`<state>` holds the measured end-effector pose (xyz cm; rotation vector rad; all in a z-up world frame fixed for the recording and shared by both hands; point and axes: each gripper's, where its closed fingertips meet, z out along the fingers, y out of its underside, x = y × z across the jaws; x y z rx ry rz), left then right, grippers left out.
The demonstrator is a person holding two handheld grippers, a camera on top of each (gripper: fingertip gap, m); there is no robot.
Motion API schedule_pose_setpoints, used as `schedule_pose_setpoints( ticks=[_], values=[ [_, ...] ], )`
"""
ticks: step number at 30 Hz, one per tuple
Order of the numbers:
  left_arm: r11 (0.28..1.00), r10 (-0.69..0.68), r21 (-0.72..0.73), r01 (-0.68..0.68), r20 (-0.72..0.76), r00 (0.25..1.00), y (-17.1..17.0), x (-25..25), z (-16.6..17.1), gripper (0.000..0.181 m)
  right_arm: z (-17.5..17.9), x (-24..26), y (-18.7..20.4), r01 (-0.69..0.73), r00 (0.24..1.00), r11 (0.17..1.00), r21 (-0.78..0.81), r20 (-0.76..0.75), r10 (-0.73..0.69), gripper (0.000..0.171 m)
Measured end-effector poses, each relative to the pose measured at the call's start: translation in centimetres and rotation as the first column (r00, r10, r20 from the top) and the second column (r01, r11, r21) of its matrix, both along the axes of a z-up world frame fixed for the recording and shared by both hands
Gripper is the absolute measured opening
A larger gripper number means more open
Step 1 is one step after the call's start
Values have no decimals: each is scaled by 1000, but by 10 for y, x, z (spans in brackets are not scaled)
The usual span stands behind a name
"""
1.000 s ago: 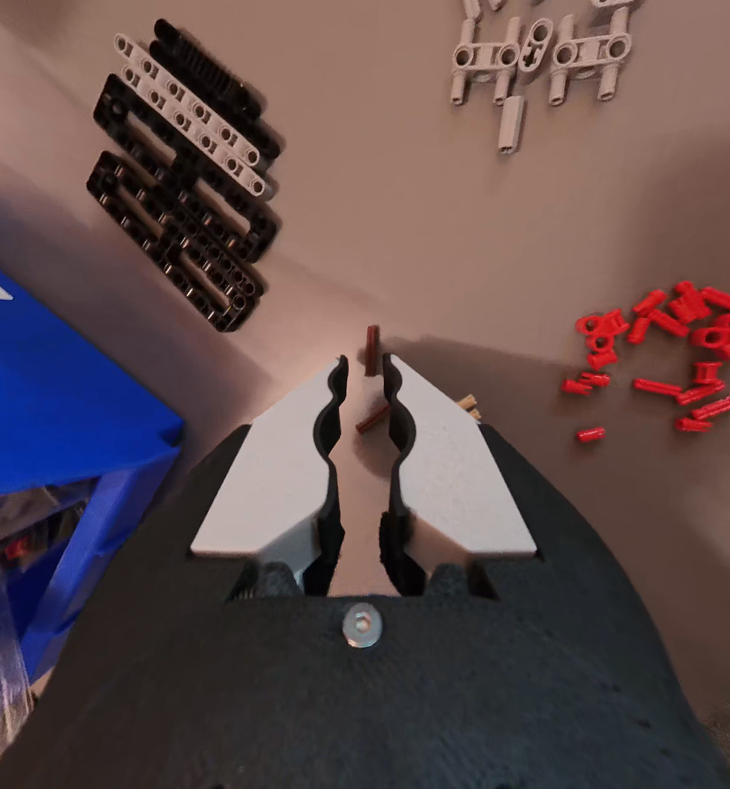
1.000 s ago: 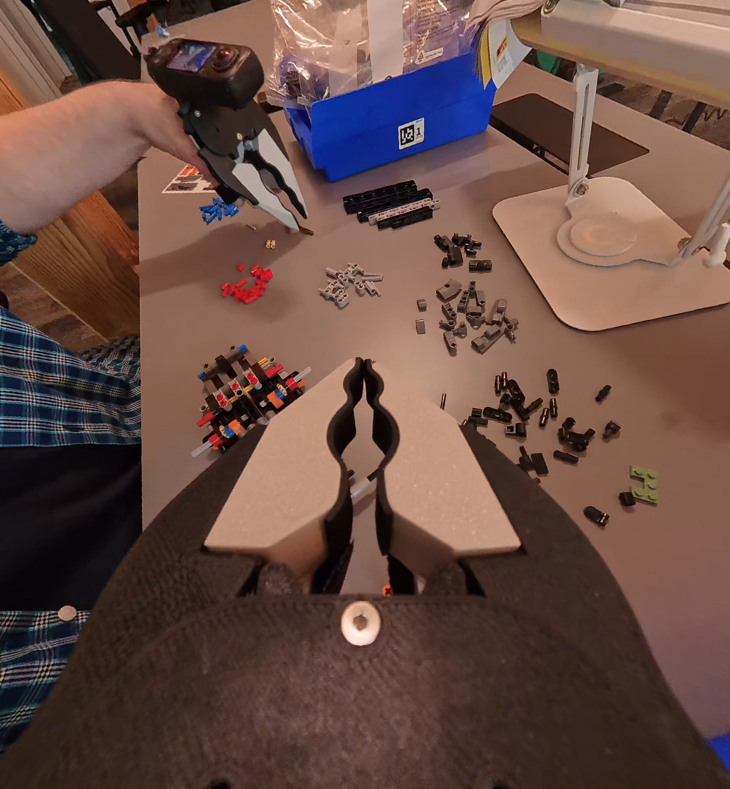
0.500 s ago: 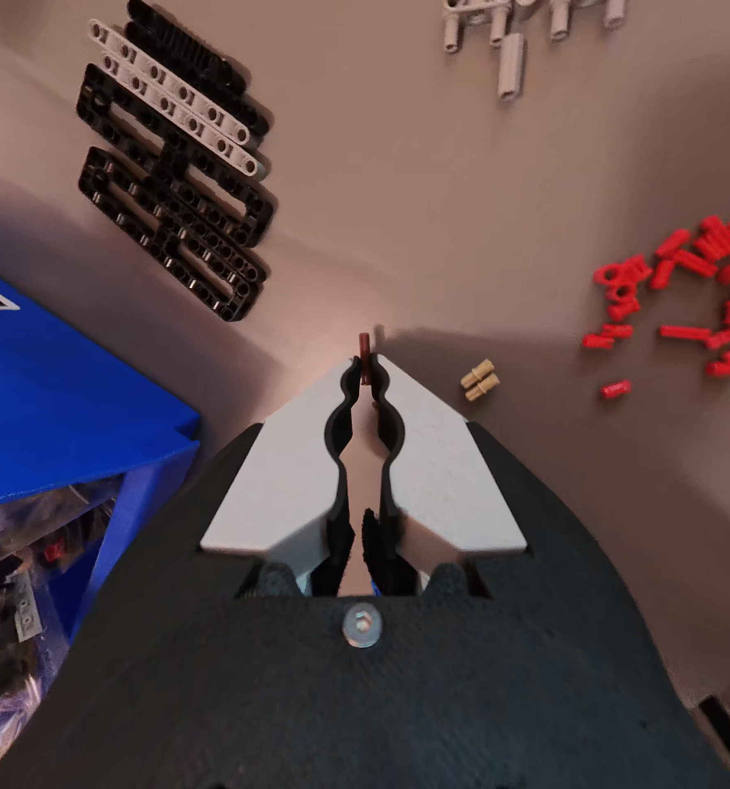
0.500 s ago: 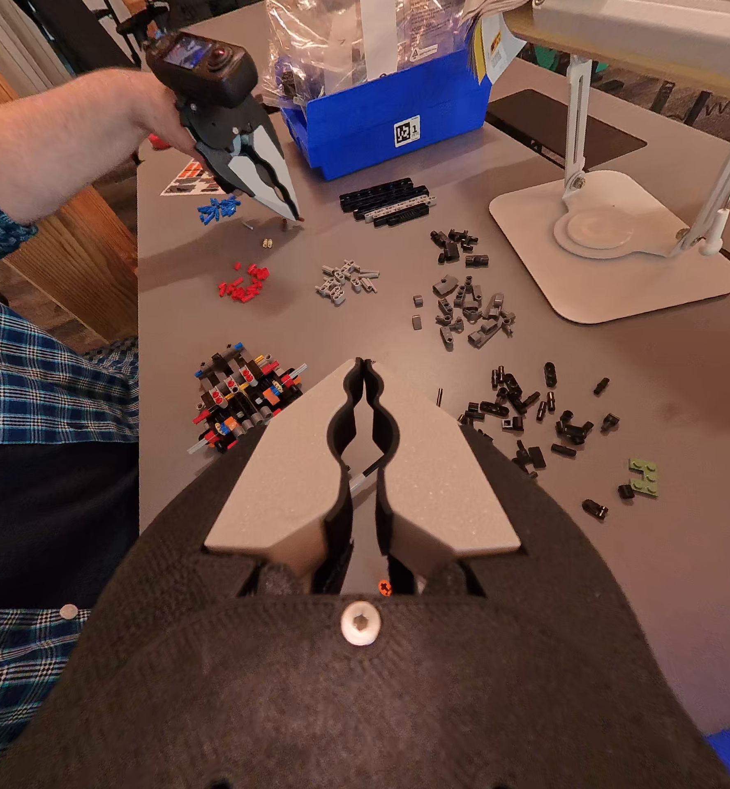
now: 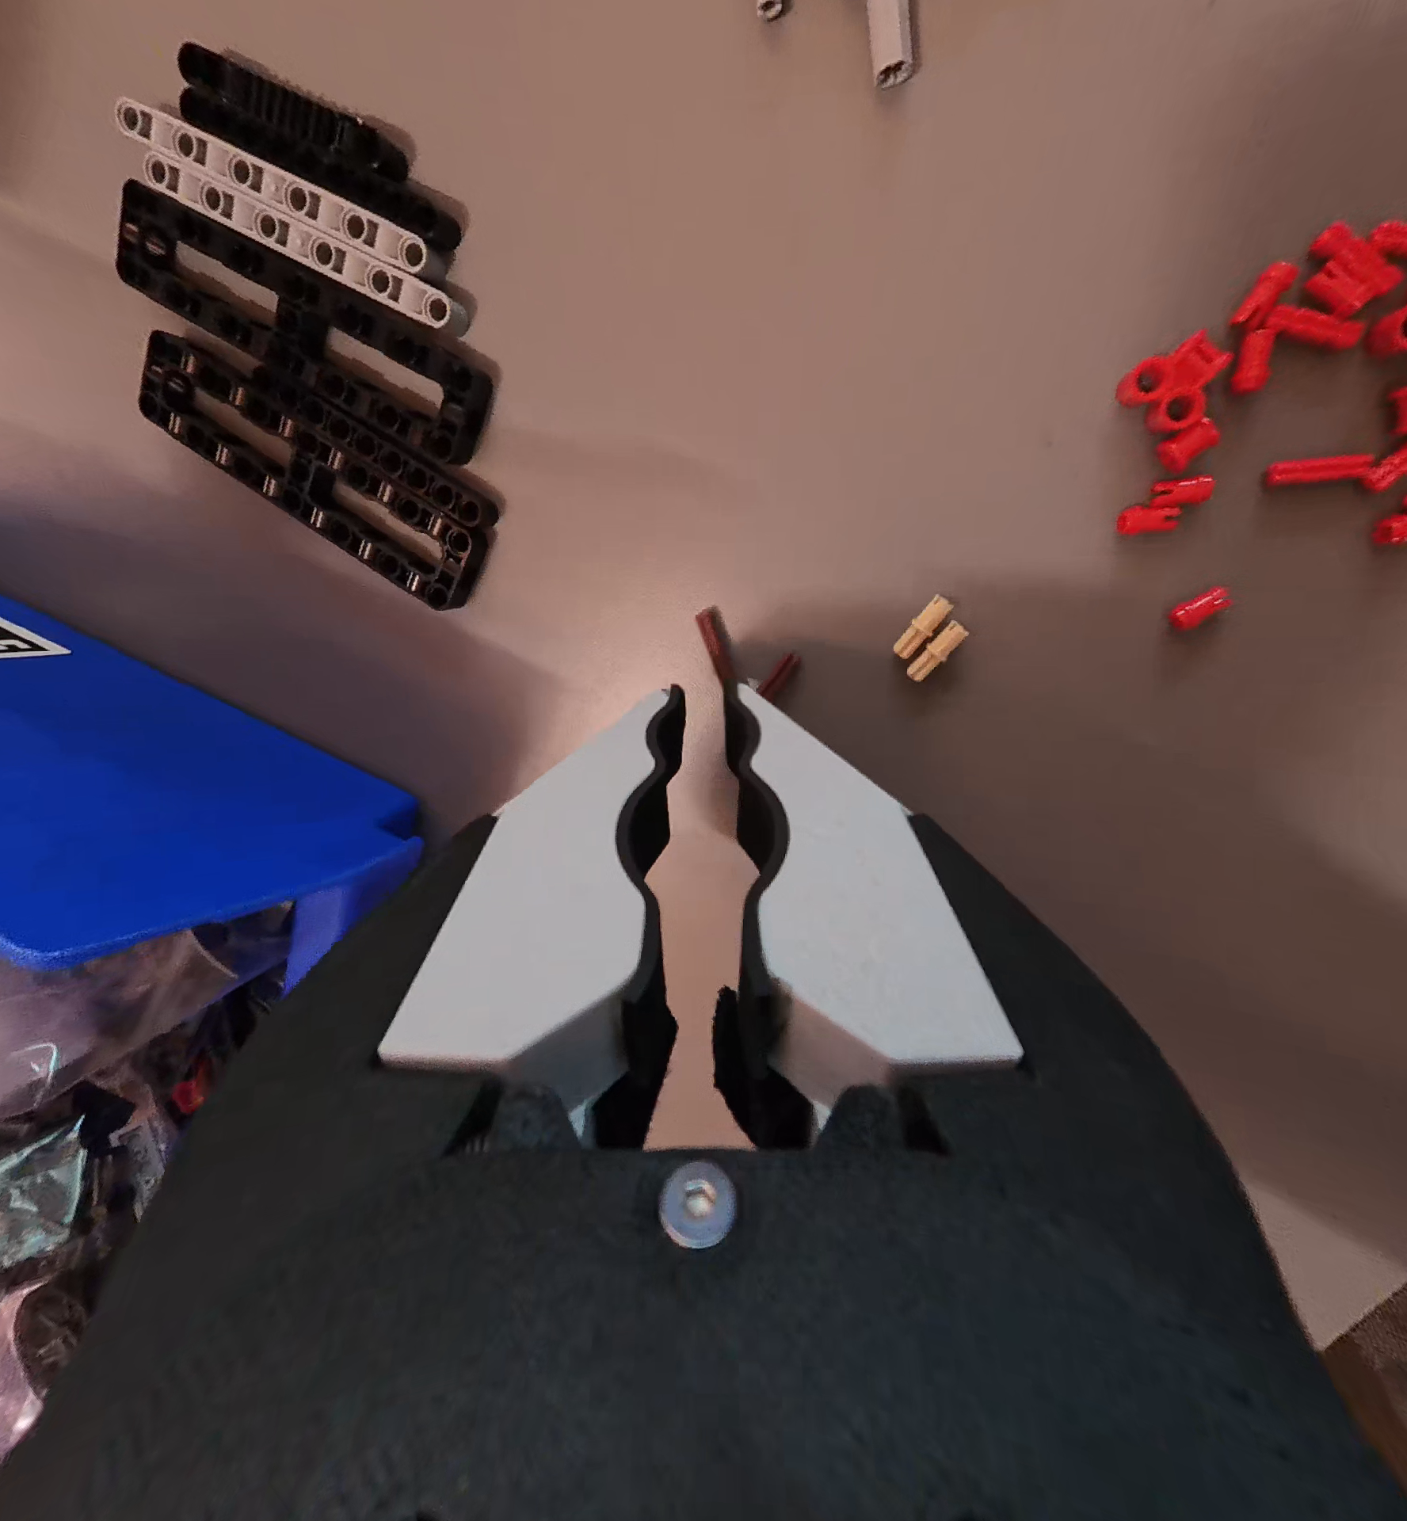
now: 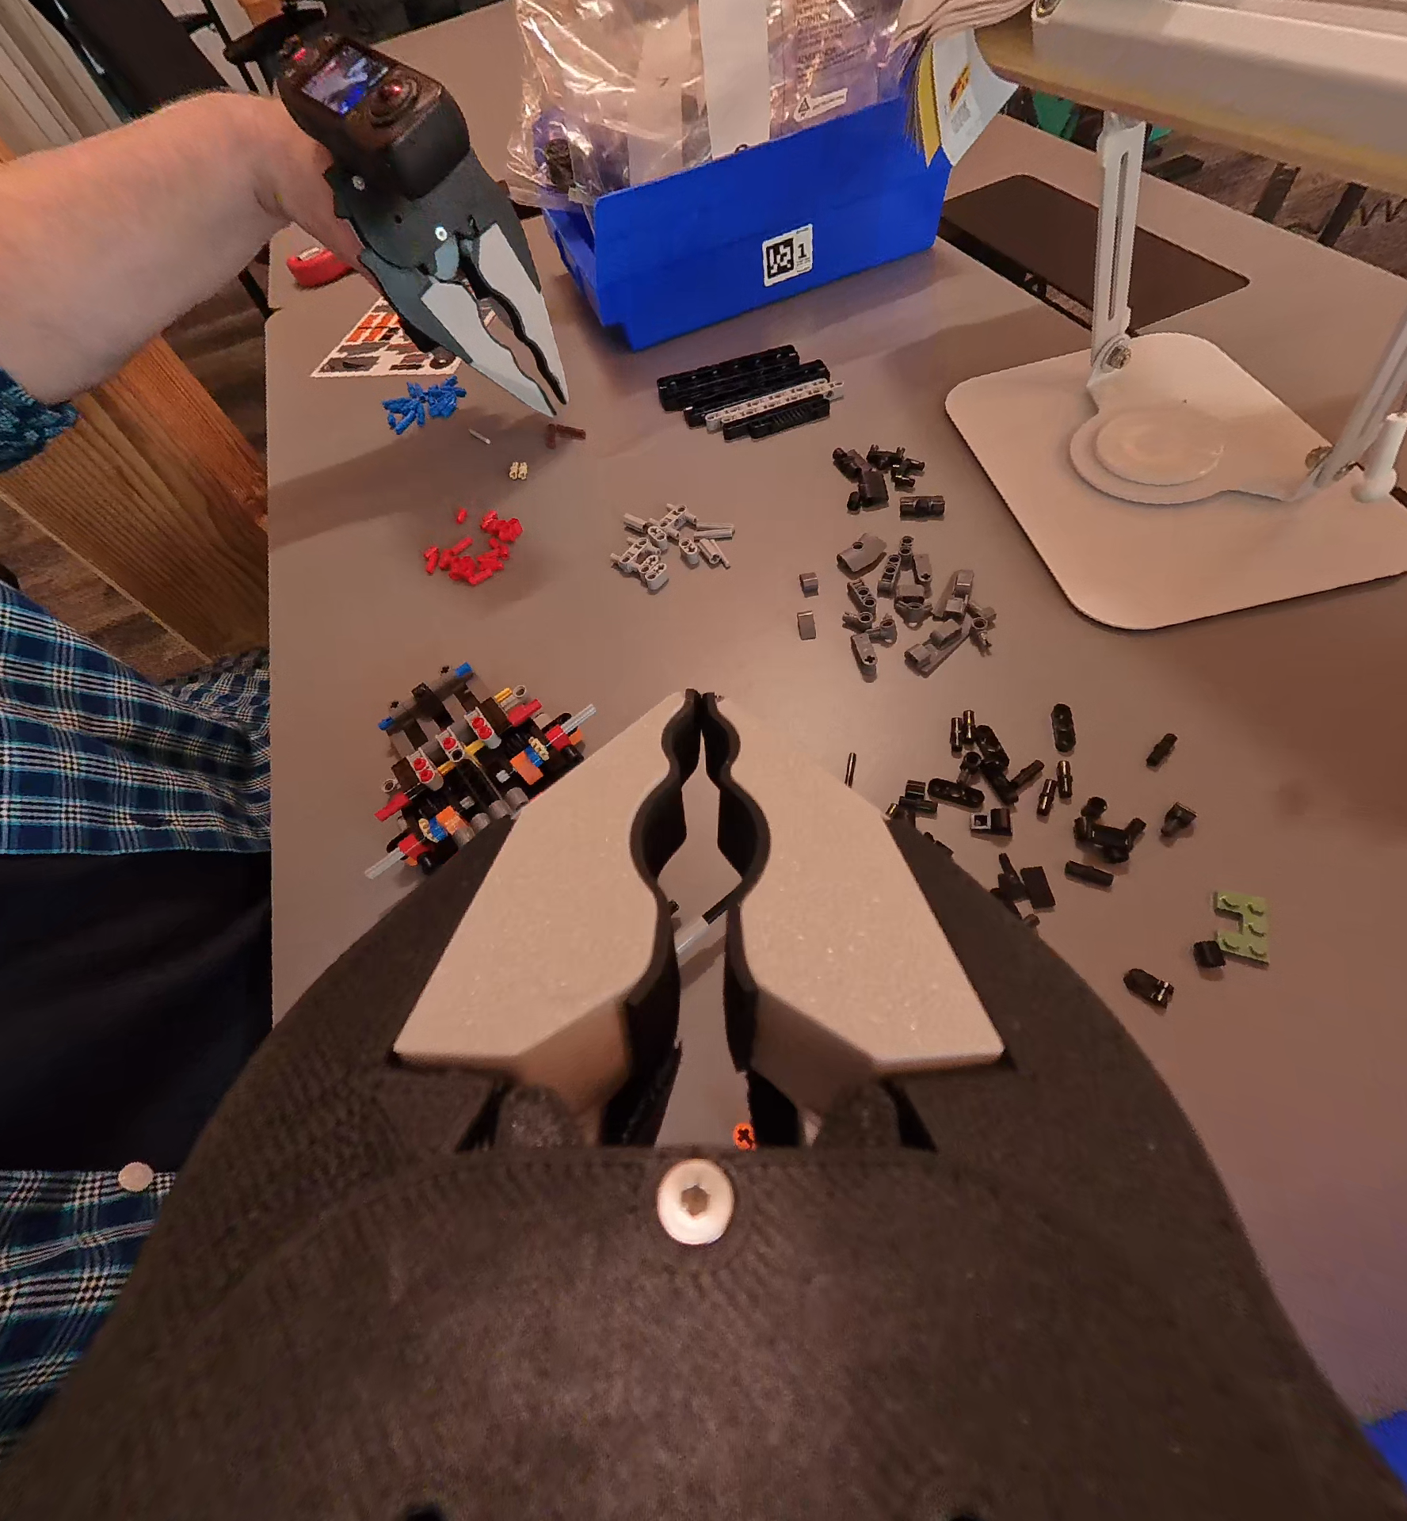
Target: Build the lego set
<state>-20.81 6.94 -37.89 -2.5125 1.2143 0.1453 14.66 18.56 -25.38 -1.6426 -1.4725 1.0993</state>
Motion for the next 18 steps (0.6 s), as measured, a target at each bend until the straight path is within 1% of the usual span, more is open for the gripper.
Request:
schedule_pose_setpoints(
  ticks=[3,5,9,13,18],
  values=[
    [1000,22,-6,-22,-58,998,-5,-12,-1,6,-1,0,0,-3,1000,1000,-1,0,3,0],
    [998,55,2,-55,-55,997,-12,-15,4,7,-1,1,0,-2,1000,1000,0,-1,2,0],
    [993,108,-34,-109,-32,994,-42,-14,9,9,-1,4,2,5,1000,1000,-3,-8,-5,0],
    [988,118,-98,-121,-33,992,-69,-11,-2,10,-1,1,1,-5,1000,1000,-12,-13,5,0],
    [986,115,-122,-116,-17,993,-73,-8,-14,11,-1,-2,-3,-15,1000,1000,-5,-10,15,0]
  ],
)
